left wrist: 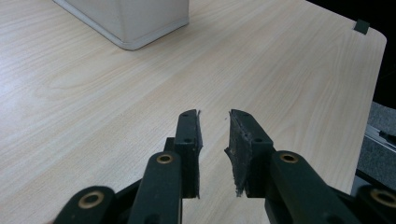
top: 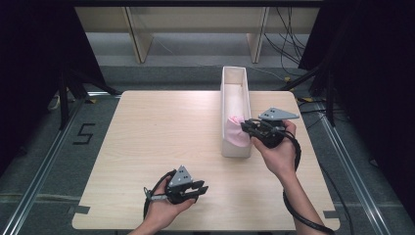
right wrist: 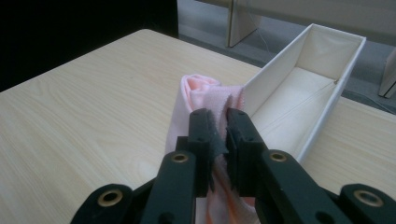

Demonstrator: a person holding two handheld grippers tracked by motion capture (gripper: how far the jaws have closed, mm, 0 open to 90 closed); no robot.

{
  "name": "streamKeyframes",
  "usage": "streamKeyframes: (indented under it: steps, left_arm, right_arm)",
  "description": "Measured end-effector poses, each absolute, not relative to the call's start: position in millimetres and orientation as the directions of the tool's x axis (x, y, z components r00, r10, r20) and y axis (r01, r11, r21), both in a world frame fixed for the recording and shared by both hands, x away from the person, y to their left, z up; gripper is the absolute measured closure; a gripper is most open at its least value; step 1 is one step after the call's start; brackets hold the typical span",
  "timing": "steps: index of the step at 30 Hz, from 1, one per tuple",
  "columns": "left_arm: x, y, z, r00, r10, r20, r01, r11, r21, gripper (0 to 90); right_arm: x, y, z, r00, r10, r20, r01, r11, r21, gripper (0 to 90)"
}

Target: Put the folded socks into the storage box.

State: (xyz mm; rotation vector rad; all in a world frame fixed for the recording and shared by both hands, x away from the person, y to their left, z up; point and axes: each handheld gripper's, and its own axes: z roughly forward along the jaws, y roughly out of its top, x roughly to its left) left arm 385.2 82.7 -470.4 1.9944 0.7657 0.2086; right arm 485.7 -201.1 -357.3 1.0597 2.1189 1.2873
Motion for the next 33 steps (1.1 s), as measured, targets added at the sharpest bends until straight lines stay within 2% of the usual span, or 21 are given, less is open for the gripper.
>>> streamKeyframes:
  steps: [7,9,17,18,22,23,25,26,27,33]
  left_arm:
    - [386,83,-471,0.793,0.589,-0.158,0.432,-0.36,0.827,72.2]
    - [386,83,-471,0.791,0.593,-0.151,0.43,-0.364,0.826,71.9]
    - [387,84,-470,0.788,0.597,-0.148,0.432,-0.366,0.824,71.8]
    - [387,84,-470,0.788,0.597,-0.149,0.432,-0.364,0.825,71.8]
    - [387,85,-471,0.788,0.597,-0.149,0.432,-0.365,0.825,71.5]
    - [387,85,-471,0.787,0.598,-0.15,0.433,-0.363,0.825,71.5]
    - [387,85,-471,0.787,0.598,-0.151,0.433,-0.361,0.826,71.5]
    - [387,85,-471,0.786,0.6,-0.149,0.434,-0.364,0.824,71.5]
    - [387,85,-472,0.788,0.596,-0.153,0.434,-0.363,0.825,71.5]
    - [392,86,-472,0.788,0.594,-0.161,0.439,-0.36,0.823,71.4]
  right_arm:
    - [492,-203,-356,-0.601,0.799,0.007,0.376,0.275,0.885,81.0]
    - [493,-202,-355,-0.59,0.807,0.027,0.4,0.263,0.878,81.0]
    - [500,-203,-356,-0.592,0.806,0.001,0.378,0.276,0.884,81.1]
    - [500,-202,-356,-0.583,0.812,0.021,0.399,0.264,0.878,81.0]
    - [504,-203,-358,-0.593,0.805,-0.012,0.376,0.29,0.88,81.0]
    - [506,-202,-360,-0.603,0.797,0.013,0.384,0.276,0.881,81.0]
    - [507,-202,-360,-0.606,0.796,-0.002,0.374,0.287,0.882,81.0]
    - [505,-201,-359,-0.587,0.809,0.022,0.403,0.268,0.875,81.0]
    - [507,-203,-358,-0.596,0.803,-0.003,0.382,0.287,0.878,81.0]
    - [511,-201,-358,-0.593,0.805,0.016,0.391,0.271,0.88,81.0]
